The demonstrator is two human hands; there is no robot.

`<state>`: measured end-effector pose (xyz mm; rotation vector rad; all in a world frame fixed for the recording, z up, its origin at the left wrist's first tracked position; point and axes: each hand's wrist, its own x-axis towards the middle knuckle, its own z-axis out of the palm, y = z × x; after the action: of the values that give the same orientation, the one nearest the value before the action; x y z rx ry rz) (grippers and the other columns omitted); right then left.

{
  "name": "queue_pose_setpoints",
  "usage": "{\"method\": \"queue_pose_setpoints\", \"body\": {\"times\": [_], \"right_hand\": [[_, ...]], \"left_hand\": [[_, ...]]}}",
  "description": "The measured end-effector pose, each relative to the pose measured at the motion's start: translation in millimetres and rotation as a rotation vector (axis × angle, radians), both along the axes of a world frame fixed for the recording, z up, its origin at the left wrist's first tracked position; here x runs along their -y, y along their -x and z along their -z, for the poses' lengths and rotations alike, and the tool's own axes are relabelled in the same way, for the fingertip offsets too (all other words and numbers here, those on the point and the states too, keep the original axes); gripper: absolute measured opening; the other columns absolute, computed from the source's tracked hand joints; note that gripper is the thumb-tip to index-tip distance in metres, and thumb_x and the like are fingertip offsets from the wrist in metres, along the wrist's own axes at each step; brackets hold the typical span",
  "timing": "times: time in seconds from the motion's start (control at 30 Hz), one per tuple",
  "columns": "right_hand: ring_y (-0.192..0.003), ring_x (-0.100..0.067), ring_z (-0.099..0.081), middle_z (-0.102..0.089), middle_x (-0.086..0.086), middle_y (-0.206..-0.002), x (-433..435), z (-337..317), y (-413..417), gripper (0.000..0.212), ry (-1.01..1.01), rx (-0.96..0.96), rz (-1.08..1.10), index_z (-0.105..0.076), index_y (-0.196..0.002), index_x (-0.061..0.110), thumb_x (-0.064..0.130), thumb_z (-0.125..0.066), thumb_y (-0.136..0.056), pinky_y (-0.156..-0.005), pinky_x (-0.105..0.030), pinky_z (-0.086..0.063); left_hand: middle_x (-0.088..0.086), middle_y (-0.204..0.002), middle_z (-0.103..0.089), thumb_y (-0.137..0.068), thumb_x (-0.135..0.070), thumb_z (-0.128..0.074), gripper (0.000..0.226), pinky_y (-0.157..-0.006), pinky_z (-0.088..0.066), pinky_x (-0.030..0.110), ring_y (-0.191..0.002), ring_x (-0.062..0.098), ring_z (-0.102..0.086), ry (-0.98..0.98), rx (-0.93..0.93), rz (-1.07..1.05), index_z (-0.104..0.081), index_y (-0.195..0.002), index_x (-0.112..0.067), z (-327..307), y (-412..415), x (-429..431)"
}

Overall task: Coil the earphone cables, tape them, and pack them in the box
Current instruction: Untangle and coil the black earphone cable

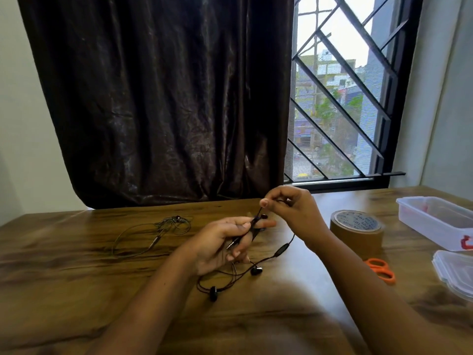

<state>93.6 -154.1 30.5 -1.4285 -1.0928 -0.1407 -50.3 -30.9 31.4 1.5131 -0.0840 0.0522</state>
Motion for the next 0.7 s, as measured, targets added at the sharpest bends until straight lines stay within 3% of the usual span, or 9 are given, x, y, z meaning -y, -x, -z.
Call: {"method": "queue_pose_setpoints", "body": {"times": [0.13, 0.27, 0.37, 0.5, 0.6, 0.7], "right_hand": [[-0.065, -0.005, -0.056, -0.062, 0.003, -0.065, -5.1, 11.2, -0.4, 0.008, 0.059, -0.065, 0.033, -0.072, -0.078, 0.016, 0.018, -0.069, -0.085, -0.063, -0.018, -0.045], [-0.072, -0.012, -0.06, -0.067, 0.004, -0.075, -23.3, 25.1, 10.1, 0.014, 0.289, 0.064, 0.064, -0.072, -0.082, 0.023, 0.024, -0.062, -0.091, -0.065, -0.026, -0.045], [-0.074, -0.011, -0.06, -0.066, 0.009, -0.081, -34.4, 32.9, 25.6, 0.015, 0.413, 0.121, -0.028, -0.071, -0.09, 0.027, 0.027, -0.056, -0.094, -0.06, -0.009, -0.042], [-0.081, -0.015, -0.063, -0.065, 0.009, -0.087, -42.2, 37.7, 42.7, 0.018, 0.548, 0.14, -0.15, -0.067, -0.097, 0.026, 0.027, -0.05, -0.098, -0.07, -0.024, -0.051], [-0.076, -0.016, -0.062, -0.062, 0.01, -0.081, -41.5, 35.8, 47.9, 0.02, 0.611, 0.204, -0.182, -0.067, -0.099, 0.024, 0.029, -0.048, -0.098, -0.068, -0.027, -0.049], [-0.069, -0.011, -0.06, -0.06, 0.011, -0.076, -38.2, 29.3, 50.6, 0.016, 0.62, 0.246, -0.202, -0.063, -0.088, 0.031, 0.033, -0.05, -0.097, -0.062, -0.023, -0.047]], "left_hand": [[0.002, -0.049, -0.045, -0.089, -0.017, -0.038, 0.043, -0.062, -0.052, 0.026, -0.041, 0.01, -0.041, 0.186, 0.139, -0.017, -0.056, -0.127, -0.011, -3.0, 0.0, 4.5], [0.003, -0.06, -0.058, -0.098, -0.015, -0.032, 0.037, -0.061, -0.056, 0.025, -0.054, 0.013, -0.059, 0.368, 0.305, -0.292, -0.052, -0.129, -0.013, -4.7, -5.3, 4.2], [0.004, -0.07, -0.069, -0.101, -0.015, -0.028, 0.036, -0.069, -0.058, 0.027, -0.07, 0.016, -0.07, 0.482, 0.398, -0.48, -0.045, -0.133, -0.015, -0.9, -8.8, -6.7], [0.01, -0.094, -0.072, -0.102, -0.011, -0.027, 0.038, -0.082, -0.05, 0.031, -0.089, 0.02, -0.07, 0.552, 0.453, -0.638, -0.037, -0.139, -0.009, 3.4, -12.7, -18.9], [0.01, -0.102, -0.067, -0.103, -0.009, -0.026, 0.041, -0.089, -0.047, 0.031, -0.099, 0.019, -0.065, 0.453, 0.439, -0.744, -0.031, -0.143, -0.012, 4.8, -14.5, -25.2], [0.002, -0.108, -0.066, -0.103, -0.013, -0.027, 0.039, -0.103, -0.039, 0.033, -0.111, 0.015, -0.058, 0.008, 0.339, -0.842, -0.037, -0.14, -0.023, 7.4, -13.1, -27.7]]}}
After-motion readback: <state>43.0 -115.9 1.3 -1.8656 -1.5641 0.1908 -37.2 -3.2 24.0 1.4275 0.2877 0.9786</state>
